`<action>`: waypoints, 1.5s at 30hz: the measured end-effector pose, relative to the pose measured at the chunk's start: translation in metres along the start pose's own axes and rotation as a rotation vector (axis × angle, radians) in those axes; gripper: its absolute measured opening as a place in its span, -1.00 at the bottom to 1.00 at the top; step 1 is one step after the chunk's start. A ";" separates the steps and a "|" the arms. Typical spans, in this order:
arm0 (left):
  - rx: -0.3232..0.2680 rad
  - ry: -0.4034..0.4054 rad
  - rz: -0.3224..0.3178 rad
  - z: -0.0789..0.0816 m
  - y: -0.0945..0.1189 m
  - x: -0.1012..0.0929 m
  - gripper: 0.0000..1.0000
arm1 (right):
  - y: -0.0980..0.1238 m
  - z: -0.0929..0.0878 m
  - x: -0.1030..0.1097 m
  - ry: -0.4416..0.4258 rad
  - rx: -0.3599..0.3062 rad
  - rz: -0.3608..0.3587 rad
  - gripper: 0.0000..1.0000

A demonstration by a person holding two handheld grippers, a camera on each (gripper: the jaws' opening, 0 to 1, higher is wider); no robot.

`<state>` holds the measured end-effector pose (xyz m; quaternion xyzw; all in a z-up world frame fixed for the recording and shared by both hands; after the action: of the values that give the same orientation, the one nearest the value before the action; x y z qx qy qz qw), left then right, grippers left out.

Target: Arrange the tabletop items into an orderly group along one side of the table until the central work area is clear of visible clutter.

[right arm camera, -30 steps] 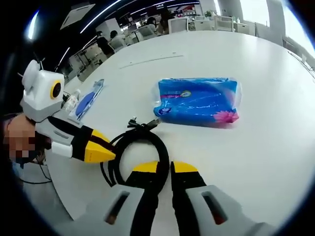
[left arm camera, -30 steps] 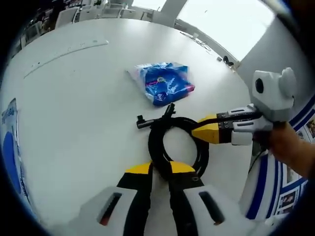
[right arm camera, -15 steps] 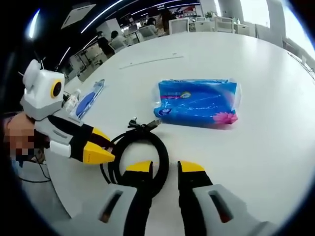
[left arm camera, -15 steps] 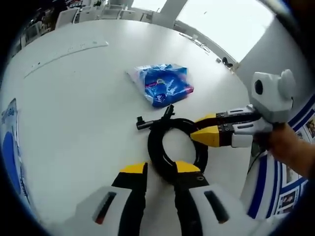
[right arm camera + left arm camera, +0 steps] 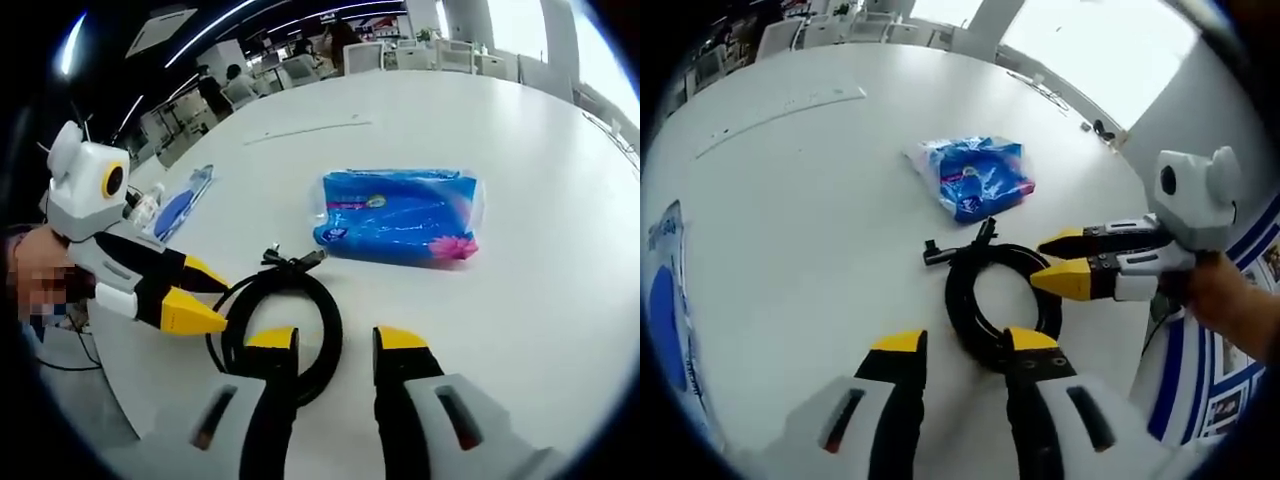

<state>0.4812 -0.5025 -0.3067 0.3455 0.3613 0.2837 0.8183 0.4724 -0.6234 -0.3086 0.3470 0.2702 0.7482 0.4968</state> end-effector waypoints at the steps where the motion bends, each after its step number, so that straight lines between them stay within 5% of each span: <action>1: -0.003 0.001 0.001 0.000 0.001 0.000 -0.38 | 0.001 0.001 0.000 0.001 -0.002 0.000 -0.41; 21: -0.050 0.001 0.023 0.004 0.022 0.003 0.20 | 0.012 0.012 0.005 0.039 -0.020 -0.009 -0.10; 45: -0.130 0.018 0.063 0.013 0.057 0.014 0.50 | 0.024 0.039 0.027 0.092 -0.073 0.030 0.10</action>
<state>0.4866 -0.4628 -0.2616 0.3002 0.3386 0.3351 0.8264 0.4826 -0.6051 -0.2598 0.2980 0.2602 0.7800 0.4849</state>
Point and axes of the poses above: the point that each gripper's makers call its tool centre point, and the gripper's own axes: y roughly backward along the fingers, x roughly to its left, z roughly out of its top, the point moved 3 cm from there along y, roughly backward along the fingers, and after that the axes turned 1 degree about x, right-handed, at the moved point
